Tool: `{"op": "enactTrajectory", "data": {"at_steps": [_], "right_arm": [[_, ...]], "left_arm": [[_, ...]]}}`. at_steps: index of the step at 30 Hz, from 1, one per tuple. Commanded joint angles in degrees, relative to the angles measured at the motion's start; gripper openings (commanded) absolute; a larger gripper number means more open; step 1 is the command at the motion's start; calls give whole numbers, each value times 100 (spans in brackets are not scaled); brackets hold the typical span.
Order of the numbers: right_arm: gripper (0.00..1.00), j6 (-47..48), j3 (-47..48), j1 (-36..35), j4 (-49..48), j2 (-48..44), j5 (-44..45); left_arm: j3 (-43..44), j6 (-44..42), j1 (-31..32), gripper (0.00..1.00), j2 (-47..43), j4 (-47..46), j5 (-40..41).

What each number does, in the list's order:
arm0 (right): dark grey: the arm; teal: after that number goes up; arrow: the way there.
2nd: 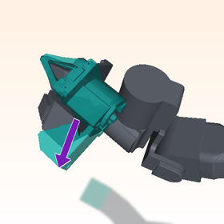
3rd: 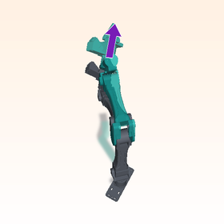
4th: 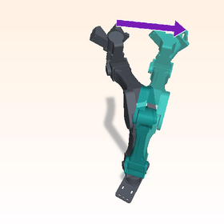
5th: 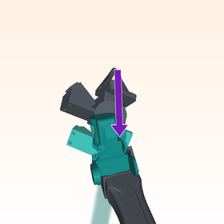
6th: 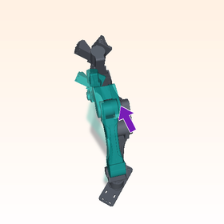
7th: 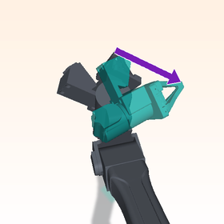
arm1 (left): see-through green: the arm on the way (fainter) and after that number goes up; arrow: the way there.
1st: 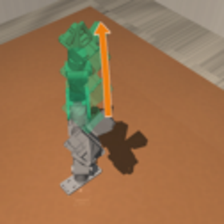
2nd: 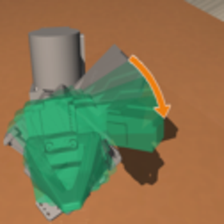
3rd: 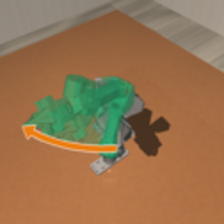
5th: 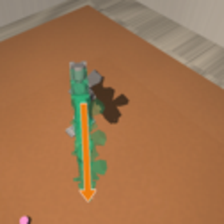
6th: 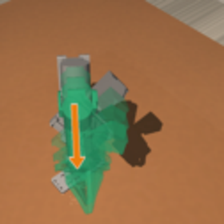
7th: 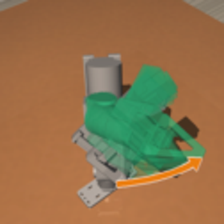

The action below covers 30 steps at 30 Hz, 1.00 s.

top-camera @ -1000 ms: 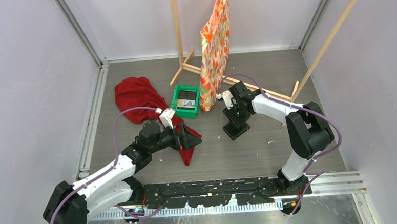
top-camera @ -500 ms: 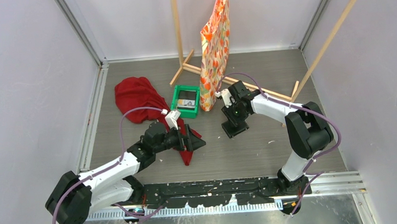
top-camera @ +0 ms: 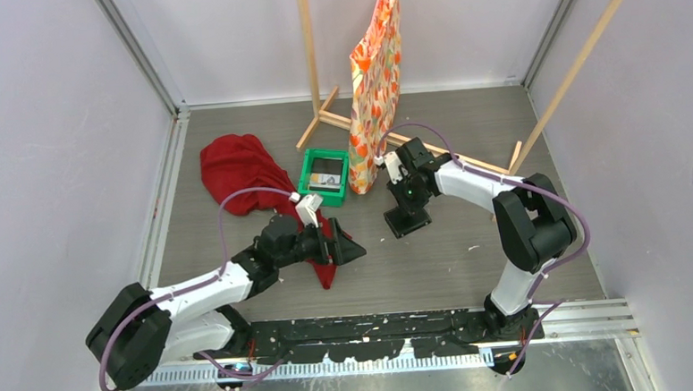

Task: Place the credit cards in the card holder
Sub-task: Open the card holder at the center of the board.

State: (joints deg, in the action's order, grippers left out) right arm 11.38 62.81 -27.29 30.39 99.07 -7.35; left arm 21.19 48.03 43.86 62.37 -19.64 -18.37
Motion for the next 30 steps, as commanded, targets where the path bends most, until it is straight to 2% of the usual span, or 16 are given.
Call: {"op": "enactTrajectory", "data": {"at_steps": [1, 7, 14, 18, 24, 29, 30], "right_arm": [[11, -40, 65, -36, -35, 97, -146], [1, 94, -23, -31, 55, -422, -487], [1, 237, -145, -31, 287, -777, -1350], [1, 394, -42, -22, 561, -826, -1714], [1, 1250, 62, 132, 1256, -1207, -2748], [1, 1922, 70, 178, 1665, -1589, -3383], [1, 1986, 73, 212, 1722, -1645, -3458]], "left_arm": [[8, 350, 107, 91, 238, -866, 289], [-10, 759, 255, 88, 718, -1736, 812], [550, 866, 401, 75, 1836, -2058, 1048], [836, 814, 422, 71, 2397, -2103, 1040], [863, 440, 422, 70, 2745, -2395, 967], [609, -25, 422, 71, 2897, -3517, 362], [580, -25, 422, 76, 2940, -3718, 254]]}}
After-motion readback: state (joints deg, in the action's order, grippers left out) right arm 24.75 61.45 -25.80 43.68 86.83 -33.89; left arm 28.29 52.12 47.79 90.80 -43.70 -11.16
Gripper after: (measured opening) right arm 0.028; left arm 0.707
